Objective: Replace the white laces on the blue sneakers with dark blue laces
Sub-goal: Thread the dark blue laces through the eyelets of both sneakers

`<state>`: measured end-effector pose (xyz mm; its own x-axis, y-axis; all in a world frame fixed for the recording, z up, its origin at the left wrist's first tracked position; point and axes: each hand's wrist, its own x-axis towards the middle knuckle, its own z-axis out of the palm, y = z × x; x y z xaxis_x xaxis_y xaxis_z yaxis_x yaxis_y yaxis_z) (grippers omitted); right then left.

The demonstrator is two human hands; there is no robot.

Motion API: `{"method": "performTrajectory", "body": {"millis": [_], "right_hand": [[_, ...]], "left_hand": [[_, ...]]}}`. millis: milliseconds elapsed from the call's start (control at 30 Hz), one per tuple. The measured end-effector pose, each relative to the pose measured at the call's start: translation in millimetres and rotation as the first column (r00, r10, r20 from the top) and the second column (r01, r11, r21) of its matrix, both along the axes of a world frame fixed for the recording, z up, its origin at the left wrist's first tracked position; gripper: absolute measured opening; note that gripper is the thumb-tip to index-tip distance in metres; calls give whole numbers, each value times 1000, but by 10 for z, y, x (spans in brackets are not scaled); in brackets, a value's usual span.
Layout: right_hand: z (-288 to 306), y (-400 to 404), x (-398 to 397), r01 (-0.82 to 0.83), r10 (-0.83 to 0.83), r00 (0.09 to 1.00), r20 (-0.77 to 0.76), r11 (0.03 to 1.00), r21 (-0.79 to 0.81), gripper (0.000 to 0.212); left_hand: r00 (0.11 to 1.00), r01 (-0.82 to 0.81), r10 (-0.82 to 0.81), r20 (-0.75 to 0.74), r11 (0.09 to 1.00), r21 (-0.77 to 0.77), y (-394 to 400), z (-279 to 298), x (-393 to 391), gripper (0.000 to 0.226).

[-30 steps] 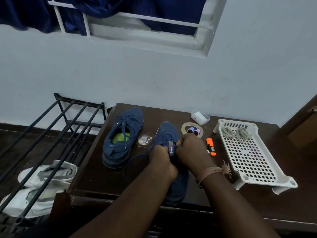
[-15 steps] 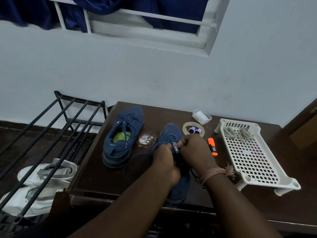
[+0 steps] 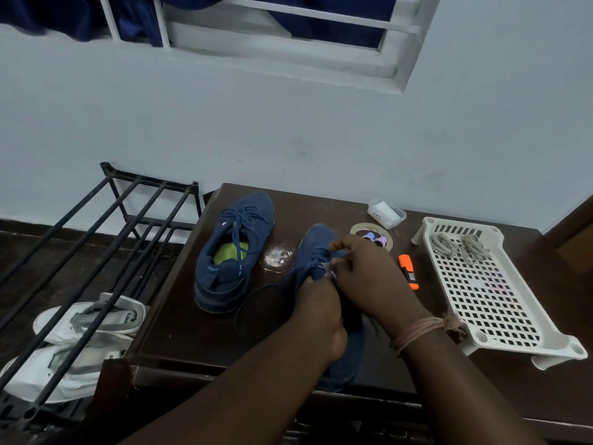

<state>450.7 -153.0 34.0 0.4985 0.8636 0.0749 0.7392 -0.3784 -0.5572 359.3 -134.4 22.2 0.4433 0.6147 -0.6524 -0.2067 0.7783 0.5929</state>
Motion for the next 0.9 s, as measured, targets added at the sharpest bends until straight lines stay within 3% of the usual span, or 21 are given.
{"method": "performTrajectory", "body": {"millis": [133,300,567,700,767,833,867,900], "right_hand": [[-4,4,45,-56,78,987,142,986,-156,15],[5,21,44,-103,151,971,183,963,-249,22],[4,-24,124,-162,219,969,118,914,-372,17],[-71,-33,178,-159,183,983,30,913,-377,16],[-67,-32,181,-131,119,991,-60,957,-260,17],[34,-38,156,-10,7,983,-185,1000,-16,21],[114,-43,122,64,-31,961,-275,991,114,20],[210,-45,84,130,-25,920,-391,961,245,18]], "left_hand": [[995,71,-65,-81,995,77,-48,-40,31,43],[983,140,-126,-134,985,100,-48,-65,44,46],[935,307,-287,-207,949,71,-43,-8,13,29],[894,410,-377,-242,907,100,3,86,-65,34],[819,544,-477,-318,823,164,102,166,-127,31],[654,727,-523,-546,635,263,255,240,-208,31],[537,810,-435,-723,504,299,346,256,-253,38],[427,867,-237,-873,381,321,425,261,-304,43]]}}
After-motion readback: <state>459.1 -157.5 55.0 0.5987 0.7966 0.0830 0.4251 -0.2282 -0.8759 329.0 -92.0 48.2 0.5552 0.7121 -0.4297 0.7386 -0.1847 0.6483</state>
